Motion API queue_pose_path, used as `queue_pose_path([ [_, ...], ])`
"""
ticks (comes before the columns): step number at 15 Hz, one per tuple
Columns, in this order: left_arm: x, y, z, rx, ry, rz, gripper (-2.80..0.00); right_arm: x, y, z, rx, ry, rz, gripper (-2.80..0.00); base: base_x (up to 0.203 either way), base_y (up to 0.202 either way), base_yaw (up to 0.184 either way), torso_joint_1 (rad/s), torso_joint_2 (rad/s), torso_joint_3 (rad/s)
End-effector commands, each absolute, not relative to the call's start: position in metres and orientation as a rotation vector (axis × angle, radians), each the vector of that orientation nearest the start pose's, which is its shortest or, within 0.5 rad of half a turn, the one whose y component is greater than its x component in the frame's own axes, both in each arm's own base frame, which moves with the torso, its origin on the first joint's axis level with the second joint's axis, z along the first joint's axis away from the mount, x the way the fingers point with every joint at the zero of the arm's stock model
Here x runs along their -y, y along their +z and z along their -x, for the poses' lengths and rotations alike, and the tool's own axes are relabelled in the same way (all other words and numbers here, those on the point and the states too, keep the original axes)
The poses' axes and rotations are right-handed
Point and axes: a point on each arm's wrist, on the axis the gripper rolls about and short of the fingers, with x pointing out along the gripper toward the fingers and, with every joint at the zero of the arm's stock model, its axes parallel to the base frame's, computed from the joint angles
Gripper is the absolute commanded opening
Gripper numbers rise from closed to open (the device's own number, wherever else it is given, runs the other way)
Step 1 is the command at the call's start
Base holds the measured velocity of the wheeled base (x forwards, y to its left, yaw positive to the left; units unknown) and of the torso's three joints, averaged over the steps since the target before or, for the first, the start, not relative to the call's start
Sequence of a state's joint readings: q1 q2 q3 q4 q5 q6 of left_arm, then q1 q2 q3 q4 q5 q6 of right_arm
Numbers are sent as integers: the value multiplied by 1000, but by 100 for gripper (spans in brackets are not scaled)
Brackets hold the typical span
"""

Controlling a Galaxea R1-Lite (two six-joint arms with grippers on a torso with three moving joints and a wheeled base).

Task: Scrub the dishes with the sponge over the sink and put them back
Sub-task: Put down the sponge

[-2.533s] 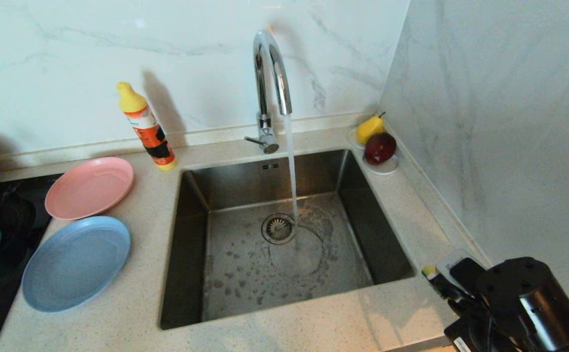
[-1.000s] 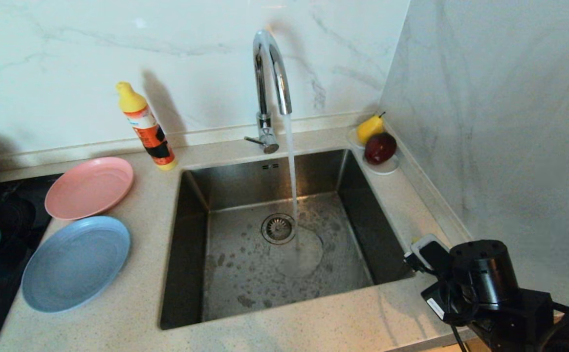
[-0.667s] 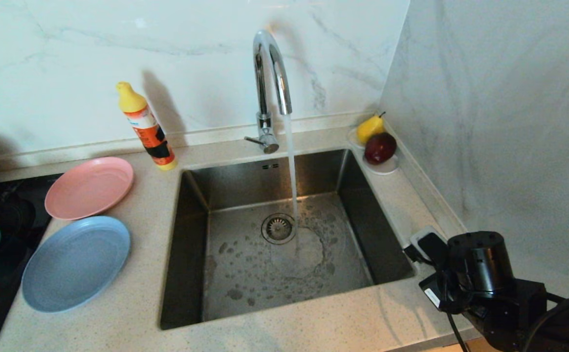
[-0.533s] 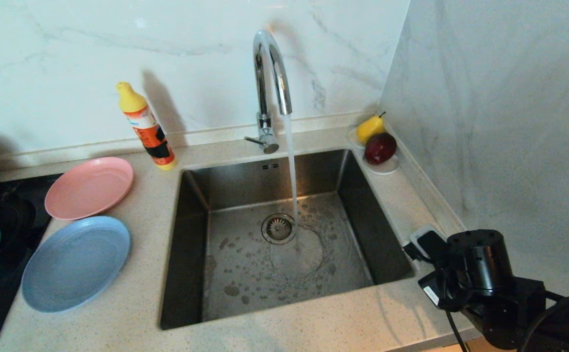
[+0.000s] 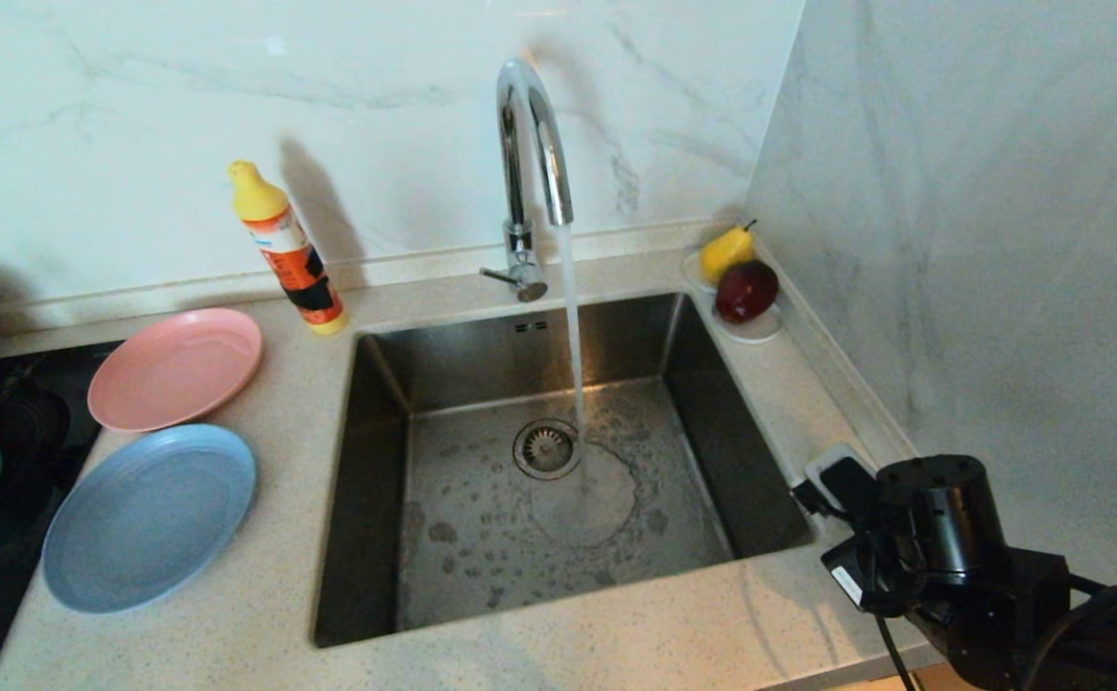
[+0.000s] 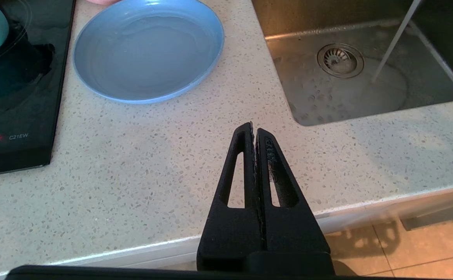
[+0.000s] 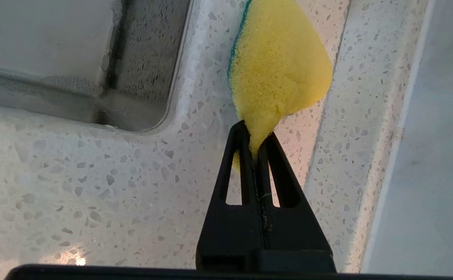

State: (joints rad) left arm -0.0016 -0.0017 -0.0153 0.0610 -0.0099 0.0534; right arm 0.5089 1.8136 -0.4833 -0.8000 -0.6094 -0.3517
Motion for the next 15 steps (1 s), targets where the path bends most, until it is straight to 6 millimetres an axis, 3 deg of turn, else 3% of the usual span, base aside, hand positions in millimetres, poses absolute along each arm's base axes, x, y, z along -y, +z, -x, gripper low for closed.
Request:
queue_pose_path([
  [1,0,73,24,-44,-13,-53,-280,-122,91,-246,-458,-23,617,-280,0,0,0,0,0,0],
  [2,0,73,24,-44,-13,-52,-280,-122,90,-246,-463,-23,619,-280,0,0,0,0,0,0],
  [3,0,73,24,-44,-13,-53,-280,-122,88,-245,-472,-22,622,0,0,0,0,0,0,0],
  [11,0,73,24,-44,-13,-53,-280,-123,94,-246,-449,-34,589,0,0,0,0,0,0,0],
  [15,0,73,24,-44,-13,-53,-280,-128,120,-243,-372,-24,550,0,0,0,0,0,0,0],
])
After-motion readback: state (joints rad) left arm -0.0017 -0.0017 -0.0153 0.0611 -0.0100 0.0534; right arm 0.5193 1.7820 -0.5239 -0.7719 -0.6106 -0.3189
